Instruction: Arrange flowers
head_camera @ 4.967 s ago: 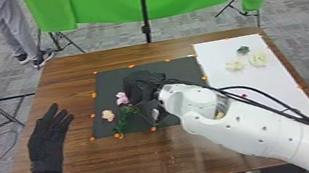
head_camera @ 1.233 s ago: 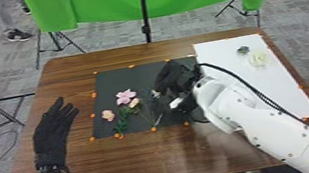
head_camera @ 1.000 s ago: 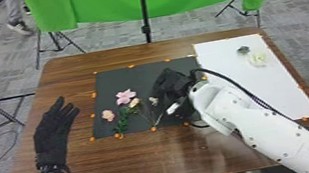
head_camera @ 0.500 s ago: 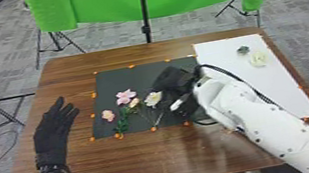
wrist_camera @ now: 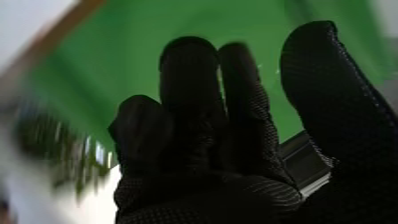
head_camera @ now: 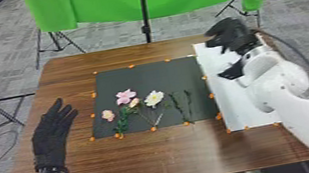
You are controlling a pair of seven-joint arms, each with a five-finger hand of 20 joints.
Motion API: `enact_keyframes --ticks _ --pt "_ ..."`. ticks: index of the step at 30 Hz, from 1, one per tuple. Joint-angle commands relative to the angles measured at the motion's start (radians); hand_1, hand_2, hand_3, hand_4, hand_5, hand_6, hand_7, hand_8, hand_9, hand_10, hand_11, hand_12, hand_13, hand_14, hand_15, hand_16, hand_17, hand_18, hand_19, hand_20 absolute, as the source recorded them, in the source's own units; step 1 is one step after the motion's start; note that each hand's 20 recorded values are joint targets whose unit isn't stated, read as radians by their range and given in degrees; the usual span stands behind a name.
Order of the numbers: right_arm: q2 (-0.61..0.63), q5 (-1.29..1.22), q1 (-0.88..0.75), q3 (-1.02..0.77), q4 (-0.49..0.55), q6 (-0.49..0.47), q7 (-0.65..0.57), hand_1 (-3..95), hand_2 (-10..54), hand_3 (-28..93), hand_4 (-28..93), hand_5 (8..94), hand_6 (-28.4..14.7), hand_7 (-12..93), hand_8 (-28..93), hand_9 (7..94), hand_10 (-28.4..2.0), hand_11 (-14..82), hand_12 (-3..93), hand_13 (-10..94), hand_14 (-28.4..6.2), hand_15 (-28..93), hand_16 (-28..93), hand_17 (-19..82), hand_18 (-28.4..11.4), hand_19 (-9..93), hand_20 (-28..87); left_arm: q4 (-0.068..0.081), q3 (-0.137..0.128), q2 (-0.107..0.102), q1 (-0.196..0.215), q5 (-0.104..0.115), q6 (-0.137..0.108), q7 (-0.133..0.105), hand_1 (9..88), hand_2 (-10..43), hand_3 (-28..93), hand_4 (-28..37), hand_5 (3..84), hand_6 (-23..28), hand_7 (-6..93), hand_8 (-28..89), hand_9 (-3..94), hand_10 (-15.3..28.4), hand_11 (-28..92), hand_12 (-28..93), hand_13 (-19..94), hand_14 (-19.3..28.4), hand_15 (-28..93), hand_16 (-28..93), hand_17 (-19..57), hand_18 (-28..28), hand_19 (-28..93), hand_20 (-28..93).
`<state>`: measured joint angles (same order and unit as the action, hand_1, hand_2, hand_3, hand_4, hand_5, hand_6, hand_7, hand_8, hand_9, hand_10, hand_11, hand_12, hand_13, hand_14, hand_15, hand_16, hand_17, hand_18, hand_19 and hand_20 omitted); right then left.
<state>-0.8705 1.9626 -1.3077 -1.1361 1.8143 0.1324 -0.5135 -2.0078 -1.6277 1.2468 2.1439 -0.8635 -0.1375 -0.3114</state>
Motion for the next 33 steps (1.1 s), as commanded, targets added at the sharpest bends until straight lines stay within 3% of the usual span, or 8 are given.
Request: enact_keyframes --ticks 1,8,11,15,22,24,28,33 --pt "0.071 0.296 0.042 -0.052 -0.156 -0.376 -0.099 37.7 -9.5 70 -19 47.0 -0.9 13 -8 46.6 -18.6 10.7 22.1 64 -13.0 63 32 46 -18.7 91 50 0.002 0.010 0.016 0.027 -0.004 -0.012 0.004 19.7 -0.2 72 -28.2 41.2 4.3 9.8 -6 41.1 12.7 17 11 31 17.2 28 -2 3.0 13.2 11 20" --pt "0.043 0.313 0.064 -0.016 -0.286 -0.420 -0.115 35.2 -9.5 70 -21 43.1 -0.1 12 -8 44.9 -19.9 8.8 22.2 65 -13.4 65 31 47 -18.7 91 49 -0.001 0.010 0.018 0.032 -0.003 -0.016 0.004 19.8 -0.2 72 -28.2 41.1 4.3 9.7 -6 41.1 12.6 17 11 31 17.3 28 -2 3.0 13.2 11 20" --pt "0.034 0.312 0.052 -0.004 -0.329 -0.347 -0.086 37.0 -9.5 69 -22 43.4 0.9 12 -8 45.8 -19.4 9.1 22.2 66 -12.6 65 30 48 -18.2 91 49 -0.002 0.008 0.019 0.033 -0.004 -0.018 0.004 19.7 -0.2 72 -28.2 41.2 4.3 9.7 -6 41.1 12.6 17 11 31 17.3 28 -2 3.0 13.2 11 20" --pt "0.025 0.309 0.041 0.023 -0.365 -0.214 -0.057 40.5 -9.5 70 -24 46.7 2.7 15 -10 53.3 -17.4 12.8 21.0 72 -9.0 66 30 53 -15.8 93 50 -0.002 0.008 0.021 0.035 -0.002 -0.019 0.005 19.8 -0.2 72 -28.2 41.2 4.4 9.7 -6 41.0 12.6 17 11 31 17.2 28 -2 3.0 13.2 11 20" --pt "0.022 0.349 0.046 0.093 -0.417 -0.106 -0.011 45.4 -9.5 69 -26 59.1 4.6 18 -12 72.6 -12.3 21.1 20.5 83 -4.1 64 31 61 -12.6 93 53 0.000 0.010 0.022 0.031 -0.003 -0.017 0.006 19.9 -0.2 72 -28.2 41.2 4.3 9.6 -6 41.1 12.5 17 11 31 17.3 28 -2 3.0 13.2 11 20" --pt "0.025 0.360 0.046 0.111 -0.427 -0.075 0.001 50.4 -9.5 64 -27 64.4 4.7 19 -10 79.2 -10.2 17.5 28.3 85 -3.4 64 32 62 -12.3 93 54 -0.002 0.008 0.024 0.034 -0.004 -0.017 0.004 19.9 -0.1 72 -28.2 41.2 4.3 9.7 -6 41.1 12.6 17 11 31 17.3 28 -1 3.0 13.2 11 20" --pt "0.039 0.383 0.033 0.096 -0.401 -0.017 0.008 63.2 -9.5 54 -23 80.3 2.6 22 6 92.8 -7.8 12.3 40.8 91 -1.9 62 33 67 -11.1 93 55 -0.004 0.006 0.024 0.039 -0.003 -0.020 0.001 19.9 -0.1 72 -28.1 41.2 4.4 9.7 -6 41.1 12.7 17 11 31 17.3 28 -1 3.0 13.2 10 20" --pt "0.076 0.429 -0.020 0.018 -0.230 0.012 0.012 65.7 -9.5 54 -22 83.6 0.7 21 8 93.7 -7.3 16.3 40.1 93 -1.2 61 33 69 -10.4 93 55 -0.004 0.006 0.019 0.039 -0.004 -0.020 0.007 19.9 -0.2 72 -28.2 41.3 4.4 9.7 -6 41.1 12.5 17 11 31 17.2 28 -2 3.0 13.2 11 20"
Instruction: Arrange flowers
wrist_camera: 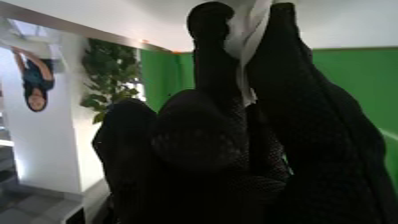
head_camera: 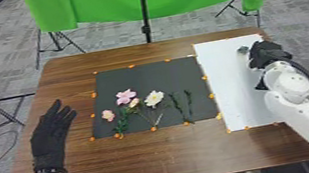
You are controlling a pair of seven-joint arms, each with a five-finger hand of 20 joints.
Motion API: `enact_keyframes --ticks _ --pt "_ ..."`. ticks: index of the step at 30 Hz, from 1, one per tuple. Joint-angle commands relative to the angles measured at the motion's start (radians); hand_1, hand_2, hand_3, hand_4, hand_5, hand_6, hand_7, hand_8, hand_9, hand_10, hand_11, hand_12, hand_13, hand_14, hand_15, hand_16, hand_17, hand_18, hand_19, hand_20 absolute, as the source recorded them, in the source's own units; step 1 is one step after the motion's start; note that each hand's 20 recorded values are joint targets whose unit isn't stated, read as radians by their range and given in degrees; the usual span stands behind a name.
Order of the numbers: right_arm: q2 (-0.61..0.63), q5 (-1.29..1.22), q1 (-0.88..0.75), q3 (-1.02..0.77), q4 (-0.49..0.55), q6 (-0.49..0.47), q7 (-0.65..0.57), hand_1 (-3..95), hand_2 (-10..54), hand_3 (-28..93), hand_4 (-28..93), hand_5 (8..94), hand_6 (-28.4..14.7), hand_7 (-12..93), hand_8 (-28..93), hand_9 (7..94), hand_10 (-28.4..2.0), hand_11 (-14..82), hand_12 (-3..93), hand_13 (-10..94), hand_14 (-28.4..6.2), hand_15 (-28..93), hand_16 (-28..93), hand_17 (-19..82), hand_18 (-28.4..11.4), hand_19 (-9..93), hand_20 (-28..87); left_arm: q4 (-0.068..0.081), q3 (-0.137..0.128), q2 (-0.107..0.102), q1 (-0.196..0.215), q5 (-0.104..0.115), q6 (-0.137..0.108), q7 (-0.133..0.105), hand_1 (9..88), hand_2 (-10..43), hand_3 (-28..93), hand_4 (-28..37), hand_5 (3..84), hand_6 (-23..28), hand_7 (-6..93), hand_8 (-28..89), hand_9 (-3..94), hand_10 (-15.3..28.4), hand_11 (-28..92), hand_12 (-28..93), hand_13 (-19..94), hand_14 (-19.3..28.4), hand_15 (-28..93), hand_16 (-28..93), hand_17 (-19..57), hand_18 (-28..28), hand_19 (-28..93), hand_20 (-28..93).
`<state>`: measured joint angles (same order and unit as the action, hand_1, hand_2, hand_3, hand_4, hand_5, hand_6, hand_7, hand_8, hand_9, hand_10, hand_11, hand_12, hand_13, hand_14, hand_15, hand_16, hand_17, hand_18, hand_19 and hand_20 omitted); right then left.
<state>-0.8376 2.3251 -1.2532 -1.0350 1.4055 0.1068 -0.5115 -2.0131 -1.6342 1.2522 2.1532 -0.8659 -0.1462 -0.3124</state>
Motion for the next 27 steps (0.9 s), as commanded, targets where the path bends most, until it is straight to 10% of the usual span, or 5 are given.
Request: enact_keyframes --ticks 1,10,27 --pt "0.047 0.063 -0.070 -0.078 0.215 0.037 0.016 65.6 -9.5 54 -21 83.8 0.4 21 8 93.7 -7.3 16.3 40.2 93 -1.1 61 33 69 -10.2 93 55 0.000 0.011 0.014 0.034 -0.001 -0.014 0.007 19.9 -0.3 72 -28.2 41.2 4.4 9.7 -6 41.1 12.5 17 11 31 17.2 28 -2 3.0 13.2 11 20" --pt "0.018 -0.082 0.030 0.105 0.424 -0.018 0.147 64.5 -9.5 55 -20 83.2 0.3 21 10 93.7 -7.2 14.7 41.0 93 -0.8 60 35 69 -9.7 93 54 0.003 0.015 0.012 0.023 -0.001 -0.005 0.013 20.0 0.0 72 -28.2 41.2 4.4 9.6 -6 41.0 12.6 17 11 31 17.3 28 -2 3.0 13.2 11 20" --pt "-0.107 -0.161 0.168 0.338 0.267 -0.138 0.182 62.1 -9.5 56 -19 81.8 0.7 21 9 93.5 -7.9 12.4 42.2 92 -0.9 60 35 68 -9.8 93 55 0.008 0.023 0.011 0.019 -0.001 0.003 0.022 19.9 -0.2 72 -28.1 41.2 4.4 9.6 -6 41.1 12.6 17 11 31 17.3 28 -2 3.0 13.2 11 20"
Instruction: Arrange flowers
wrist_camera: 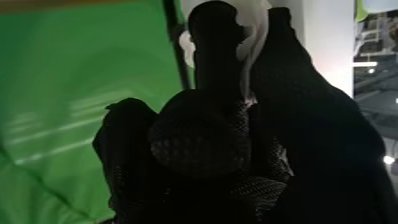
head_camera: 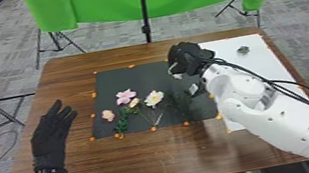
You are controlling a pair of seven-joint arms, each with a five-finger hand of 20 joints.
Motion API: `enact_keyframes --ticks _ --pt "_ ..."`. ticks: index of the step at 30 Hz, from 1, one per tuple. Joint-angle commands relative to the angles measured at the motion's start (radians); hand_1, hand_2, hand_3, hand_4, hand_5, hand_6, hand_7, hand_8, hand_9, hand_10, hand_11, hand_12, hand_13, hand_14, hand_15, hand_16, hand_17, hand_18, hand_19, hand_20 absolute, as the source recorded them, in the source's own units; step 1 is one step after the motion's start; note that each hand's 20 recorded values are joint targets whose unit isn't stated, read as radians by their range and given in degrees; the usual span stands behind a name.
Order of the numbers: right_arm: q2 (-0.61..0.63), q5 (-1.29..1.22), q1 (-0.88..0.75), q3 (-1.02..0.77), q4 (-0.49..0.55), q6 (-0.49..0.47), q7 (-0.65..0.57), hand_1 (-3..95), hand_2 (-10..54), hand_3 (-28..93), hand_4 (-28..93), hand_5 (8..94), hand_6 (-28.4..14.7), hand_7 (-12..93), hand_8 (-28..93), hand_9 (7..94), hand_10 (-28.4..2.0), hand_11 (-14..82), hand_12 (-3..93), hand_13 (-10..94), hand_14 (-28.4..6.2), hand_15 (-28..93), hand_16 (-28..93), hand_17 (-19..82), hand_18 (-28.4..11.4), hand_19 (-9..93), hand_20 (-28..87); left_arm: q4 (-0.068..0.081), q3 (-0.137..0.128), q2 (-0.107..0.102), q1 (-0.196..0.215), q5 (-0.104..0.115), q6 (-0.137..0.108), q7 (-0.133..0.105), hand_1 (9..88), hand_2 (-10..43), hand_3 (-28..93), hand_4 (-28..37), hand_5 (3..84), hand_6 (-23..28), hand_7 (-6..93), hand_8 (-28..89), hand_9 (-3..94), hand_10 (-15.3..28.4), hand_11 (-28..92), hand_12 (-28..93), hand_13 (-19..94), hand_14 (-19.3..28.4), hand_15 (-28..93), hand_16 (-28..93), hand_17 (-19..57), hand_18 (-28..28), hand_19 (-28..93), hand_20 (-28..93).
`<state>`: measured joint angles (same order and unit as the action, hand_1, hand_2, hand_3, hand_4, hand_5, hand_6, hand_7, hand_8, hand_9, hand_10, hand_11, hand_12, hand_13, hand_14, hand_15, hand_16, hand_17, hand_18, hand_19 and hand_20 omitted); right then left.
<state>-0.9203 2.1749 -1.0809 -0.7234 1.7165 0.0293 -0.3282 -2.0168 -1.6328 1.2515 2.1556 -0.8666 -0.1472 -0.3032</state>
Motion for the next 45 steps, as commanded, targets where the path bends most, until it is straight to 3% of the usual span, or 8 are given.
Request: enact_keyframes --ticks 1,6,11,15,23,35,45 --pt "-0.028 -0.006 -0.003 0.028 -0.053 -0.072 -0.003 61.7 -9.5 56 -19 81.6 0.7 21 9 93.4 -8.0 12.1 42.4 91 -0.9 60 35 68 -9.7 93 55 0.012 0.022 0.012 0.014 -0.001 0.005 0.013 19.8 -0.2 72 -28.1 41.2 4.4 9.6 -6 41.2 12.7 17 11 31 17.3 28 -2 2.9 13.2 11 20" --pt "-0.034 -0.004 -0.007 0.017 -0.074 -0.098 -0.011 58.1 -9.5 56 -19 78.0 1.1 20 7 90.9 -8.4 12.3 41.9 91 -1.1 61 35 67 -9.8 93 55 0.014 0.023 0.008 0.012 0.000 0.007 0.014 19.9 -0.2 72 -28.2 41.2 4.4 9.6 -6 41.2 12.7 17 11 31 17.3 28 -2 3.0 13.2 10 20" --pt "-0.033 -0.011 -0.005 0.008 -0.079 -0.117 -0.015 50.3 -9.5 58 -19 73.6 2.1 19 5 86.1 -9.9 23.6 31.6 91 -1.2 60 35 67 -9.9 93 55 0.016 0.023 0.009 0.010 0.000 0.006 0.011 19.8 -0.3 72 -28.1 41.1 4.3 9.6 -6 41.1 12.6 17 11 31 17.3 28 -1 2.9 13.2 11 20" --pt "-0.026 0.007 -0.015 -0.003 -0.070 -0.117 -0.023 39.9 -9.5 68 -22 70.8 2.4 18 -9 84.6 -10.7 28.5 24.0 91 -1.5 60 35 67 -10.0 93 55 0.016 0.025 0.009 0.009 -0.001 0.010 0.012 19.8 -0.4 72 -28.1 41.1 4.3 9.5 -6 41.1 12.6 17 11 31 17.3 27 -2 3.0 13.2 11 20" --pt "-0.011 0.021 -0.036 -0.044 -0.044 -0.140 -0.032 25.8 -9.5 63 -18 64.2 1.2 14 -10 84.6 -12.5 27.6 23.8 91 -2.5 59 35 67 -11.0 93 56 0.015 0.024 0.009 0.012 -0.001 0.007 0.010 19.8 -0.4 72 -28.1 41.1 4.3 9.7 -6 41.1 12.6 17 11 31 17.3 28 -1 2.9 13.2 11 20" --pt "-0.010 -0.025 -0.044 -0.050 -0.033 -0.148 -0.040 20.1 -9.5 62 -15 62.6 0.7 12 -9 86.2 -13.2 27.2 23.8 91 -3.4 59 35 67 -11.7 93 56 0.015 0.024 0.010 0.011 -0.001 0.008 0.010 19.9 -0.3 72 -28.0 41.1 4.4 9.6 -6 41.0 12.6 17 11 31 17.3 28 -2 2.9 13.2 11 20" --pt "-0.019 -0.153 -0.061 -0.073 -0.024 -0.158 -0.059 13.2 -0.5 60 -16 59.6 -2.2 10 -8 84.1 -15.1 18.9 20.0 91 -4.7 56 34 67 -12.2 93 55 0.016 0.025 0.010 0.011 0.000 0.011 0.010 19.9 -0.3 72 -28.0 41.1 4.4 9.6 -6 41.0 12.6 17 11 31 17.3 28 -2 2.9 13.2 11 20"
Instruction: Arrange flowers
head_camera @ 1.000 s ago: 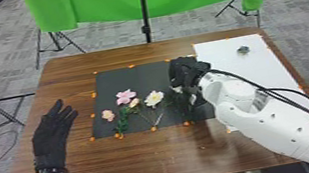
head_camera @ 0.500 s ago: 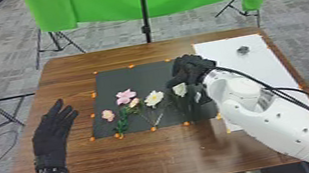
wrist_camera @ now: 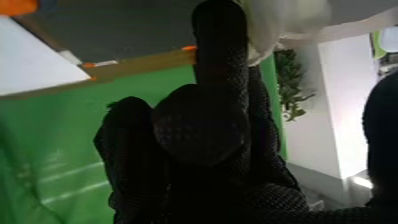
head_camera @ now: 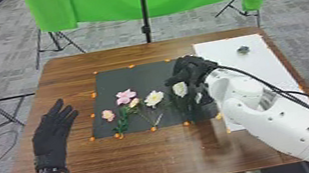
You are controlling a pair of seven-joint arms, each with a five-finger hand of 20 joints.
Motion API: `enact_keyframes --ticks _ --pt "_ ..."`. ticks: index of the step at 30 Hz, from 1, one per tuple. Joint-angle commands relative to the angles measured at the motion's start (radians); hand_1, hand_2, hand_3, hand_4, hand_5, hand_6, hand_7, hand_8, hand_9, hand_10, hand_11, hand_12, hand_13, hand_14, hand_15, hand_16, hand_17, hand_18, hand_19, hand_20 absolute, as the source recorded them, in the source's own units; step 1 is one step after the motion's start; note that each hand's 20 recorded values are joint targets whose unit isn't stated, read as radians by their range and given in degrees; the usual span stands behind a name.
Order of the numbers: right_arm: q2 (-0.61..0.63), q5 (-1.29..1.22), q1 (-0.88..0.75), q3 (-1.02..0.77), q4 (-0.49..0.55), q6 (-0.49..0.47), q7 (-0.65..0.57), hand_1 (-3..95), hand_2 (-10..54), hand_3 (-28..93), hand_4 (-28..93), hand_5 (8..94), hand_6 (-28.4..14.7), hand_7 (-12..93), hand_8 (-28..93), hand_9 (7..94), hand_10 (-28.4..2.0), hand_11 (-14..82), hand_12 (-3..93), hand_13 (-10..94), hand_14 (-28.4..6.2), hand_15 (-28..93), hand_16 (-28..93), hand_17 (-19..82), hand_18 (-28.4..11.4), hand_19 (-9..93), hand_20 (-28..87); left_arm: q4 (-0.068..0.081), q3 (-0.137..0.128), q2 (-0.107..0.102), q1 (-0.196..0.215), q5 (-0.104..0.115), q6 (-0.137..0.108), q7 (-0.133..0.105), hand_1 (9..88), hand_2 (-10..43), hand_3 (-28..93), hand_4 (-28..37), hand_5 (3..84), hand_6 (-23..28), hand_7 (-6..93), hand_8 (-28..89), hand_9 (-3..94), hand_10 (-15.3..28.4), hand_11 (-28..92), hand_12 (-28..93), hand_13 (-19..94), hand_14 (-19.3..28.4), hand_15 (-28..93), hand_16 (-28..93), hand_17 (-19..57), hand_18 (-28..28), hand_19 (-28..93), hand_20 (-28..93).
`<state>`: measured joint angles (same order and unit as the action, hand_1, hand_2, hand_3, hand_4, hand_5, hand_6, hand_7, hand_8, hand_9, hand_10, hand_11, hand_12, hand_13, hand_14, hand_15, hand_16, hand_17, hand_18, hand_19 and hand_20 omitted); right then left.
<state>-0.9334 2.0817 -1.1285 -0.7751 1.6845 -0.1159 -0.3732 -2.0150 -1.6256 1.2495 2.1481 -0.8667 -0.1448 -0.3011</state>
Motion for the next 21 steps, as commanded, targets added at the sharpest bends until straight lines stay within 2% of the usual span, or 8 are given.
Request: enact_keyframes --ticks 1,4,17,19,21 --pt "-0.005 -0.054 -0.016 -0.026 0.012 -0.012 -0.021 13.1 0.1 60 -16 59.6 -2.2 10 -8 84.1 -15.2 18.7 19.9 91 -4.7 55 34 66 -12.3 93 55 0.013 0.017 0.013 0.020 0.000 0.008 0.006 19.9 -0.3 72 -28.0 41.1 4.4 9.5 -6 41.0 12.6 17 11 31 17.3 28 -2 2.9 13.2 11 20" --pt "0.001 0.043 -0.020 -0.039 0.012 0.002 -0.021 12.8 0.8 59 -16 59.5 -2.2 9 -8 84.0 -15.3 18.7 19.9 91 -4.9 55 34 66 -12.4 93 54 0.012 0.015 0.013 0.022 0.000 0.006 0.004 19.8 -0.3 72 -28.0 41.1 4.3 9.6 -6 41.0 12.6 17 11 31 17.4 28 -2 2.9 13.2 11 20" --pt "0.038 0.097 -0.021 -0.078 0.032 -0.008 -0.039 11.5 1.6 59 -16 59.7 -1.5 10 -8 85.2 -15.3 20.1 20.8 91 -5.2 55 34 66 -12.7 93 54 0.011 0.014 0.015 0.023 -0.002 0.006 0.005 19.8 -0.4 72 -27.9 41.0 4.3 9.6 -6 41.0 12.5 17 11 31 17.3 28 -2 2.9 13.2 11 20" --pt "0.042 0.122 -0.037 -0.105 0.045 0.021 -0.040 11.5 1.6 59 -16 59.8 -1.4 10 -8 85.2 -15.4 20.2 21.0 91 -5.2 55 34 66 -12.7 93 54 0.010 0.014 0.017 0.025 -0.002 0.006 0.003 19.8 -0.4 72 -27.9 41.0 4.3 9.6 -6 41.0 12.5 17 11 31 17.3 27 -2 2.9 13.2 11 20" --pt "0.045 0.160 -0.052 -0.126 0.042 0.101 -0.060 12.4 1.3 59 -15 60.1 -1.4 10 -8 82.0 -16.1 19.3 20.8 89 -6.4 56 34 63 -14.0 93 54 0.012 0.015 0.017 0.020 -0.002 0.007 0.005 19.8 -0.4 72 -27.9 41.0 4.3 9.5 -6 41.0 12.7 17 11 31 17.3 28 -2 2.9 13.2 11 20"
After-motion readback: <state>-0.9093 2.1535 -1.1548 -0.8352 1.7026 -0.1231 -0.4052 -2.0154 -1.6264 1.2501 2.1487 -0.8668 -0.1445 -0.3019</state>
